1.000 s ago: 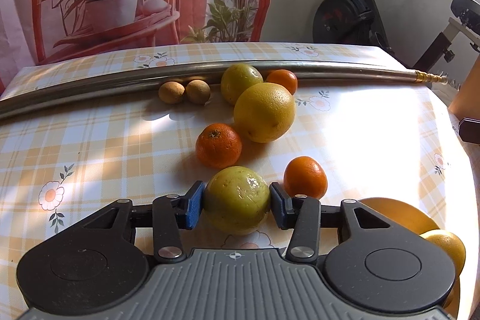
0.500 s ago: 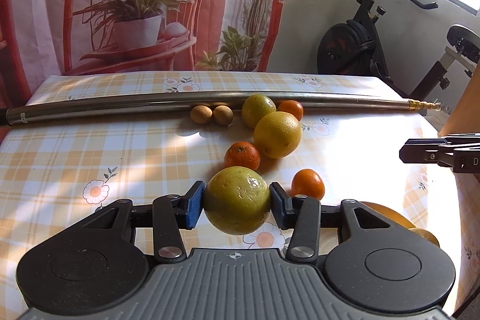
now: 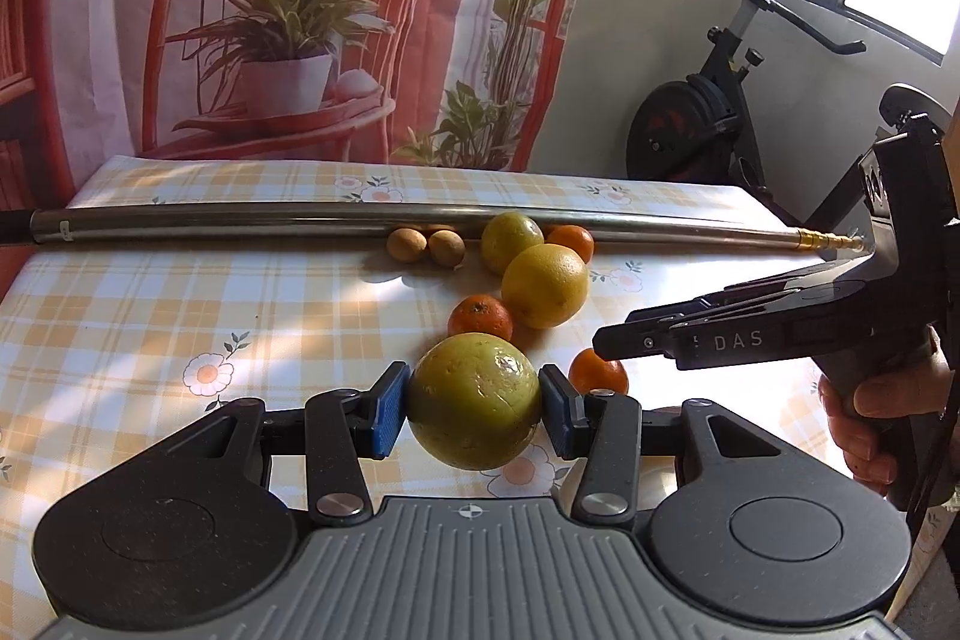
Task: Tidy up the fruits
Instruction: 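Grasp an orange mandarin with the right tool while the left tool holds the citrus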
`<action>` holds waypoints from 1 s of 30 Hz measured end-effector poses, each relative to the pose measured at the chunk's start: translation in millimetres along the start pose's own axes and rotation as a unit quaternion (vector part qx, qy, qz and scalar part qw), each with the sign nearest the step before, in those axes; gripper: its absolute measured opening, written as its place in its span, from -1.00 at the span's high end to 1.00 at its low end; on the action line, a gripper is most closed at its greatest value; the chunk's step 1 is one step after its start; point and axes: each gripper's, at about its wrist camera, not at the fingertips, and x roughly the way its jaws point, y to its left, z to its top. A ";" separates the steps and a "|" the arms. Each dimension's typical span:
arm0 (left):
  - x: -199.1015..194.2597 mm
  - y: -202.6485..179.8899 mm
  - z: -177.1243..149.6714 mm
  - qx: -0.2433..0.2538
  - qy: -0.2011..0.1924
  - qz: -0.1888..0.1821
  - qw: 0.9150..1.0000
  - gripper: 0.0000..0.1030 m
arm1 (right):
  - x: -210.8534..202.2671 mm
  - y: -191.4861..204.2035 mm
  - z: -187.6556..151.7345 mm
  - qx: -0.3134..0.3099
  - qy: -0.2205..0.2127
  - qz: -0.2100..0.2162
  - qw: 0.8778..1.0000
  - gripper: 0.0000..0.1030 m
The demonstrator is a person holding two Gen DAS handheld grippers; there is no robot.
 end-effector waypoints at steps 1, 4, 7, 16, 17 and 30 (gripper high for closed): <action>0.1 0.2 -0.6 -0.001 0.000 -0.002 1.000 0.05 | 4.2 0.9 0.1 0.004 0.011 0.007 1.000 0.37; 0.4 0.0 -4.1 0.000 0.002 -0.003 1.000 0.05 | 12.5 5.1 -1.2 0.010 0.035 0.010 0.999 0.27; 0.1 -1.2 -6.4 0.003 0.003 -0.005 1.000 0.05 | 18.3 8.1 -4.2 0.006 0.049 0.003 0.999 0.27; -0.4 -5.4 -9.1 0.011 0.007 -0.011 1.000 0.05 | 19.4 7.9 -6.2 0.014 0.060 -0.005 0.998 0.35; -0.7 -6.0 -9.5 0.011 0.008 -0.012 1.000 0.05 | 17.5 7.8 -6.8 0.015 0.056 -0.006 0.998 0.35; -7.8 -29.2 -18.1 0.044 0.020 -0.040 0.998 0.05 | -46.6 4.7 -35.6 0.039 -0.025 0.003 0.999 0.35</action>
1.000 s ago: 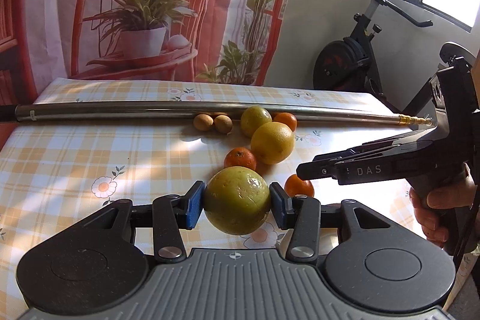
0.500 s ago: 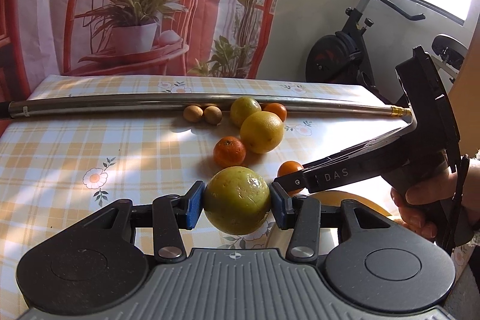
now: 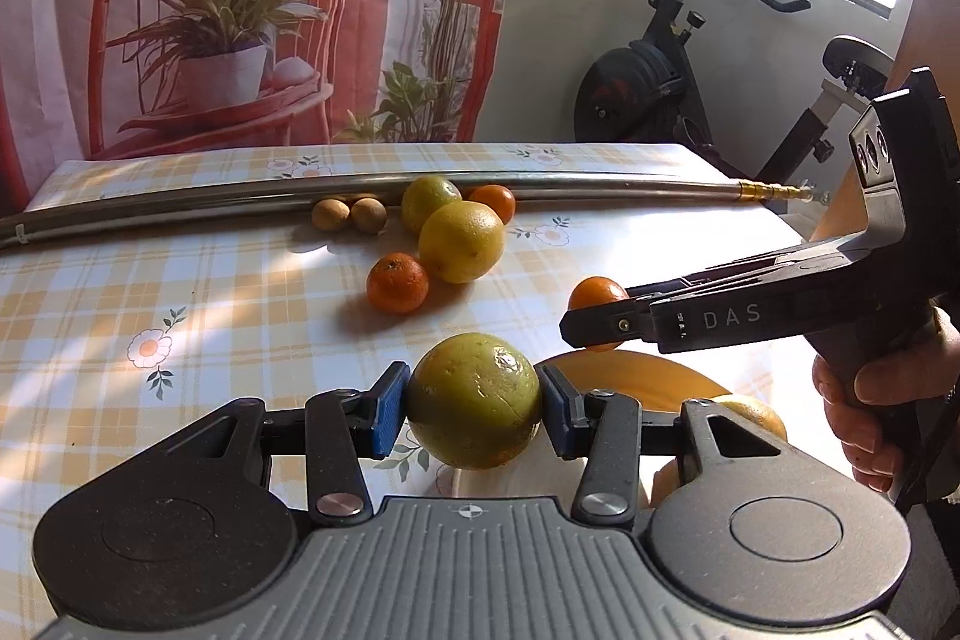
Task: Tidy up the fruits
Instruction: 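Grasp an orange mandarin with the right tool while the left tool holds the citrus, then carry the citrus and mandarin over the white plate with both tools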
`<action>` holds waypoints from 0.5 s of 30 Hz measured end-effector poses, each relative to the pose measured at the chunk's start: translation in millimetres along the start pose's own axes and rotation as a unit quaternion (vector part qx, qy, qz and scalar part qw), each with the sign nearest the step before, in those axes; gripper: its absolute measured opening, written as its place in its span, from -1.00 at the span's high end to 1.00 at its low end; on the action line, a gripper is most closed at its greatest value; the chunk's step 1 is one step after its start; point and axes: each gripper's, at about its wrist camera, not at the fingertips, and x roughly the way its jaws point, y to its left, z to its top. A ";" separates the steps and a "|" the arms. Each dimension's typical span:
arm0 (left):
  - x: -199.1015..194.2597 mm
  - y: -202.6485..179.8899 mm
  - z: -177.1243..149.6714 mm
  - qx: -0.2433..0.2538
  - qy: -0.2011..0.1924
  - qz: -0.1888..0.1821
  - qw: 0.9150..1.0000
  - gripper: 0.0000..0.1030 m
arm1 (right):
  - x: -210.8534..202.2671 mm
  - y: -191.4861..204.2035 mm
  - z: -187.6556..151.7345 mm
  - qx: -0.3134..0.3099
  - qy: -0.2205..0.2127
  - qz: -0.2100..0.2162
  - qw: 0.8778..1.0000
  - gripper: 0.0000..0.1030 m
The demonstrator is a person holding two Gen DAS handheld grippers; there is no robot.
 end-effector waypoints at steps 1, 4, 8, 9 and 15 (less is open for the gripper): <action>0.6 -1.7 -0.8 0.002 0.003 -0.001 1.000 0.05 | -4.9 -0.3 -3.9 0.002 -0.006 -0.001 1.000 0.35; 2.9 -6.5 -2.8 0.008 0.012 -0.003 1.000 0.05 | -18.5 -0.6 -15.7 0.007 -0.022 -0.007 1.000 0.35; 7.0 -12.7 -3.3 0.017 0.020 -0.007 1.000 0.05 | -35.2 -3.0 -29.0 0.025 -0.042 -0.009 0.999 0.35; 7.9 -14.1 -3.5 0.020 0.021 -0.008 1.000 0.05 | -38.7 -3.6 -31.3 0.028 -0.047 -0.010 0.998 0.35; 22.4 -25.6 -5.6 0.046 0.044 -0.009 0.998 0.05 | -52.3 -12.1 -40.5 0.035 -0.068 -0.019 0.997 0.35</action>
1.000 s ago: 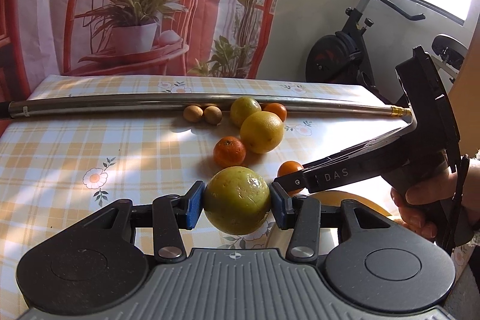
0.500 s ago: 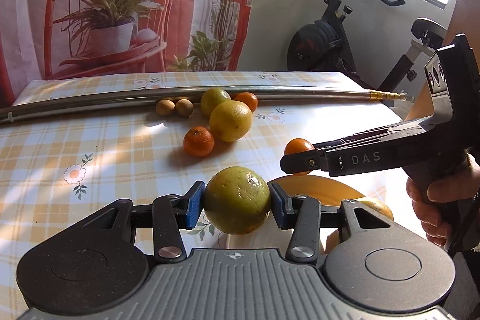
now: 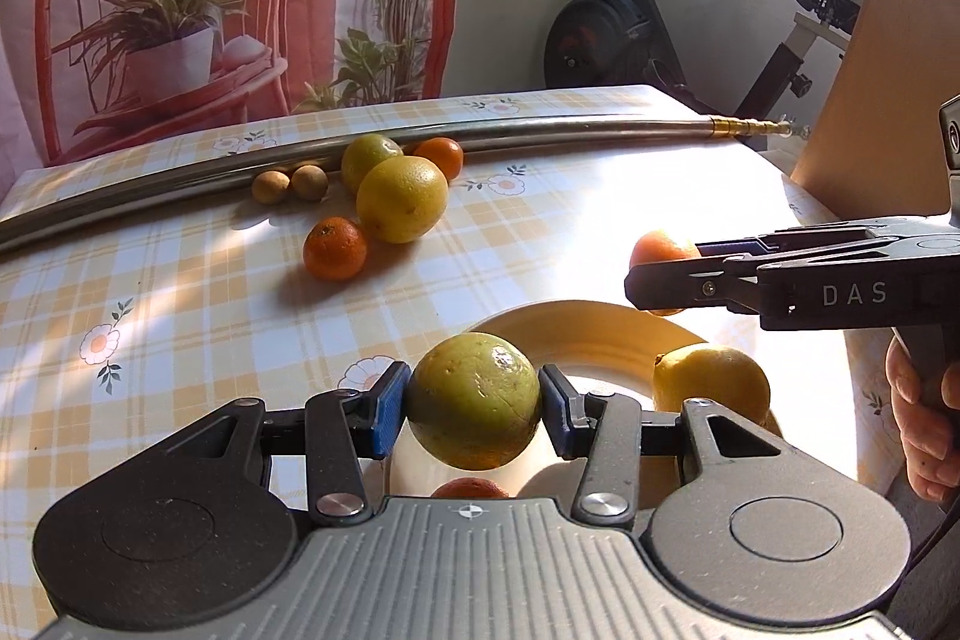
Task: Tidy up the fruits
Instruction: 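Carry the citrus and mandarin over the white plate with both tools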
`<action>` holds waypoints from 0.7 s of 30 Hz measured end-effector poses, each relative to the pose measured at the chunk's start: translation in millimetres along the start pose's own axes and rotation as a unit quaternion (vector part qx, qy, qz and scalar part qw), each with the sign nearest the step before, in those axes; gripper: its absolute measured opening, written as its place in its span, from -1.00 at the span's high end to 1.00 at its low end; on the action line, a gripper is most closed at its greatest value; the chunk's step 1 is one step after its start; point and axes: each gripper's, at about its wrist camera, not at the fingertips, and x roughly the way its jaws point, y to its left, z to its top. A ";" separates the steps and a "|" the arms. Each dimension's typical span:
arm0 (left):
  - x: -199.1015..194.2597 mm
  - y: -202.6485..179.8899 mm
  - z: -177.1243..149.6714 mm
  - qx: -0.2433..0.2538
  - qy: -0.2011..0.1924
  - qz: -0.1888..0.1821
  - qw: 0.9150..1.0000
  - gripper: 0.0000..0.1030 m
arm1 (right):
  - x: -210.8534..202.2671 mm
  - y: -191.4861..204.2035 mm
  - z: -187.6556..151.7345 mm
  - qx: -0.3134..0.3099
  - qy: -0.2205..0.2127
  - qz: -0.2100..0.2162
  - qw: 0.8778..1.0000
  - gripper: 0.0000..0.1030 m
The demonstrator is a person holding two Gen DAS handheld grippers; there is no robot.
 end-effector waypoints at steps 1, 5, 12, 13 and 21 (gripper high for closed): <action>1.6 -1.2 -0.3 0.003 0.002 0.000 1.000 0.05 | -1.1 -1.5 -0.9 0.003 -0.002 -0.002 1.000 0.35; 9.1 -5.5 -2.5 0.012 0.015 0.002 1.000 0.05 | -4.6 -8.8 -6.1 0.027 -0.010 0.000 1.000 0.35; 15.0 -8.4 -3.0 0.015 0.020 0.007 1.000 0.06 | -2.8 -16.7 -13.1 0.044 -0.011 -0.004 0.999 0.35; 15.5 -8.7 -2.4 0.016 0.020 0.008 1.000 0.06 | -3.1 -17.5 -13.5 0.046 -0.011 -0.005 0.999 0.35; 15.4 -8.4 -1.7 0.005 0.018 0.012 1.000 0.06 | -4.7 -22.9 -18.2 0.059 -0.012 -0.007 0.998 0.35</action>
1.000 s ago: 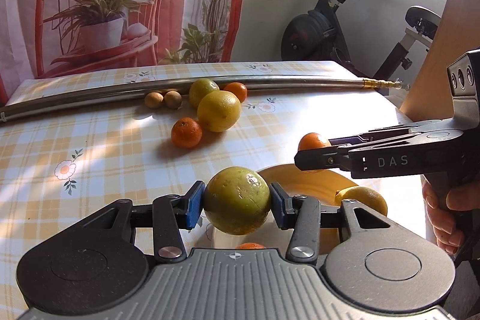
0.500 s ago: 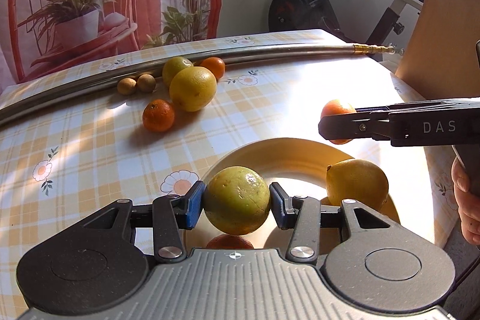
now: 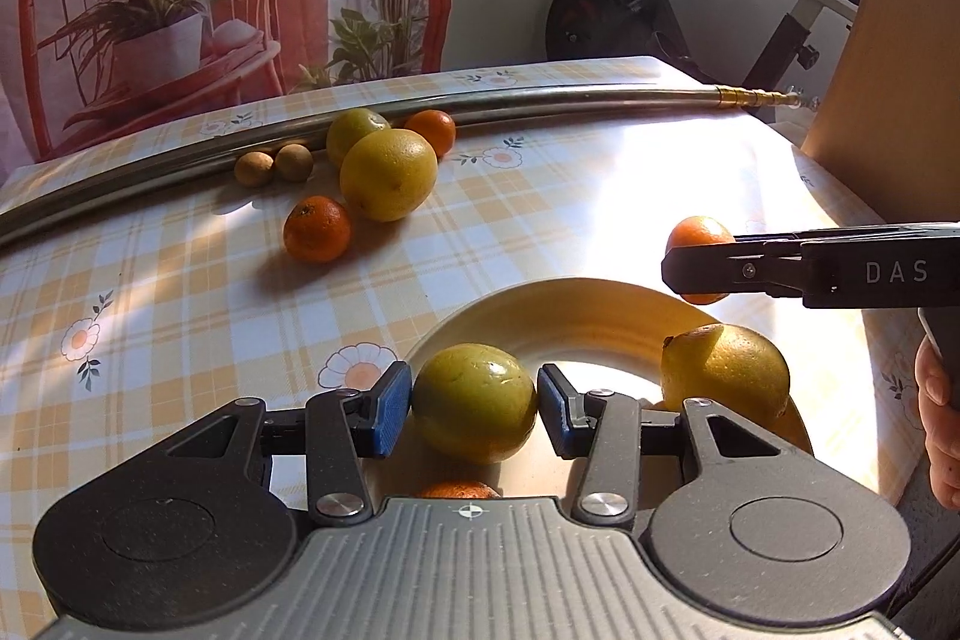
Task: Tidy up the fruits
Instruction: 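Carry the citrus and mandarin over the white plate with both tools, then lower both fruits onto the plate and open both tools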
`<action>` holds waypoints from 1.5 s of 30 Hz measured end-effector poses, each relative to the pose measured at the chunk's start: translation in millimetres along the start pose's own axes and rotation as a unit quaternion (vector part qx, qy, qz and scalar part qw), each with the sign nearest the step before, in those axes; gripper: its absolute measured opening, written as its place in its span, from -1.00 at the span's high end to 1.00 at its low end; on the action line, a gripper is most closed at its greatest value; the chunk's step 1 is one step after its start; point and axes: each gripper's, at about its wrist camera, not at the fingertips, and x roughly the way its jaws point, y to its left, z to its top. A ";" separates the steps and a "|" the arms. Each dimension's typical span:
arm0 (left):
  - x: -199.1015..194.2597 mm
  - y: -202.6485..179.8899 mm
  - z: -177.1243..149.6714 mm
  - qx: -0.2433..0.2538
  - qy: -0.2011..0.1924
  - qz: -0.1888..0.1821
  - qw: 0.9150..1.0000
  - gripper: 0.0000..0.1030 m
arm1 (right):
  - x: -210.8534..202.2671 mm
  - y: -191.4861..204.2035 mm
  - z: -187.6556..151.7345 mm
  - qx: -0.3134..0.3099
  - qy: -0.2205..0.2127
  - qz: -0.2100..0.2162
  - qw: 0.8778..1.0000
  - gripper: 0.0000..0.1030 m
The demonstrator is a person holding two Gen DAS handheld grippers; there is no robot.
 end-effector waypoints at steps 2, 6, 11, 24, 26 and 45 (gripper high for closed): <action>-1.7 -0.4 -0.9 -0.003 -0.001 0.004 1.000 0.05 | 0.9 -0.2 -0.8 0.002 0.002 0.000 1.000 0.35; -5.9 -2.8 -3.6 -0.001 -0.010 0.016 1.000 0.05 | 5.3 3.1 -2.1 -0.003 0.007 -0.001 1.000 0.34; -10.8 0.1 -7.2 -0.017 -0.023 0.026 0.999 0.00 | 9.6 8.0 -4.3 -0.014 0.013 -0.005 1.000 0.34; -13.3 4.4 -11.9 -0.041 -0.032 0.025 0.998 -0.07 | 15.1 11.6 -8.4 -0.020 0.021 -0.013 1.000 0.33; -13.7 4.9 -12.6 -0.044 -0.034 0.026 0.998 -0.07 | 14.9 11.8 -8.6 -0.020 0.021 -0.015 0.999 0.33; -15.0 5.4 -16.0 -0.051 -0.035 0.030 0.998 -0.10 | 4.6 1.5 -9.5 0.001 0.009 -0.028 1.000 0.32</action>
